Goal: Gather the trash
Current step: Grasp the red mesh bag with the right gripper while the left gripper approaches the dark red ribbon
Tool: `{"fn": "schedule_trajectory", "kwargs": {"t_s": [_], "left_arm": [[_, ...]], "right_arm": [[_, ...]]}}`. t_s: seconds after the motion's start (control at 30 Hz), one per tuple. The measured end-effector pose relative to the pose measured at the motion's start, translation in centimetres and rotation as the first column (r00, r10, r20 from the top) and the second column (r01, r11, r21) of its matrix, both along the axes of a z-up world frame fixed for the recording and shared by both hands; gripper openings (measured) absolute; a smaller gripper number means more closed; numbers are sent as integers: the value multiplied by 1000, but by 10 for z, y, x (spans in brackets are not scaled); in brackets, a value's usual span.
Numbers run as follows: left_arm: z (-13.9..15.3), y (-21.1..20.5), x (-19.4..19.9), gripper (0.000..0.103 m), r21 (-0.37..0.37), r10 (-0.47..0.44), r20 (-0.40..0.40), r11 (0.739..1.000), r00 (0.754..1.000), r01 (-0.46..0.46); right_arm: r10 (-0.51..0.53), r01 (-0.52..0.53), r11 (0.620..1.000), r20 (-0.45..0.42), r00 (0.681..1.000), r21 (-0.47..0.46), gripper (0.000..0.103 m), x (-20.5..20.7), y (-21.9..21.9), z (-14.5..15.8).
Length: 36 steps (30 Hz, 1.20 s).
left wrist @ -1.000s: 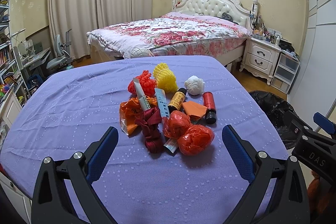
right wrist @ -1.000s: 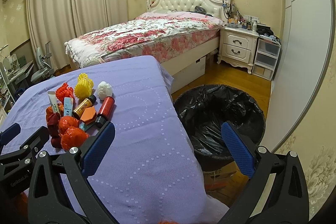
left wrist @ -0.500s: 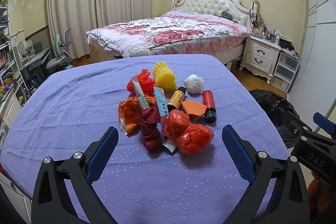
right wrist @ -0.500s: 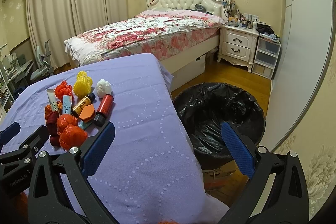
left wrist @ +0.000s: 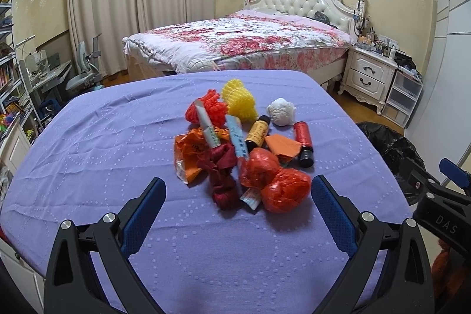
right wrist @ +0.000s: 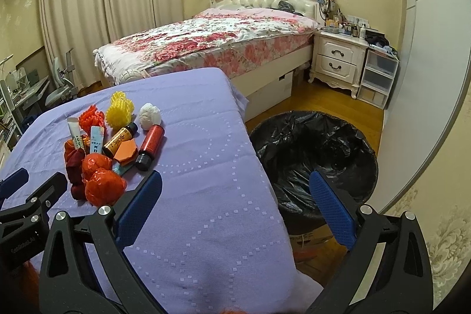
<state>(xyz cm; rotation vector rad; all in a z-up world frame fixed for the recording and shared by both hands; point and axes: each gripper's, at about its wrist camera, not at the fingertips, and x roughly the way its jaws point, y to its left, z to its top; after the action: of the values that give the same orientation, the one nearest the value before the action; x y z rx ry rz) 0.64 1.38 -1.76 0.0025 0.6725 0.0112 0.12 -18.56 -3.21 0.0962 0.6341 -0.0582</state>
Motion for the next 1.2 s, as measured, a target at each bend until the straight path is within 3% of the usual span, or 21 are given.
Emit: {"fn": "schedule_trajectory", "kwargs": {"t_s": [0.13,0.27,0.5,0.77,0.87,0.93,1.0,1.2], "left_arm": [[-3,21,-1,95,2,35,-6,999,999,-35],[-6,40,-4,77,21,66,-21,998,998,-66],[-10,74,-12,77,4,113,-48,994,992,-113],[-9,108,-19,81,23,169,-43,986,985,-168],[-12,115,-19,81,6,177,-58,984,982,-177],[-14,118,-18,81,-7,177,-69,984,982,-177],[-15,118,-17,81,-13,172,-75,985,982,-173],[-19,111,-15,81,-28,152,-87,988,985,-154]], "right_arm": [[25,-25,1000,-21,999,5,85,5,7,-1],[71,-71,997,-33,997,1,83,8,23,0],[191,-192,981,-36,981,-18,82,14,66,6],[325,-329,944,-85,942,-29,76,29,122,-4],[352,-358,933,-116,929,-32,66,36,133,-11],[367,-373,927,-132,921,-24,51,38,137,-15],[378,-385,923,-149,914,-18,44,40,139,-18],[384,-390,921,-140,912,-17,41,36,140,-17]]}}
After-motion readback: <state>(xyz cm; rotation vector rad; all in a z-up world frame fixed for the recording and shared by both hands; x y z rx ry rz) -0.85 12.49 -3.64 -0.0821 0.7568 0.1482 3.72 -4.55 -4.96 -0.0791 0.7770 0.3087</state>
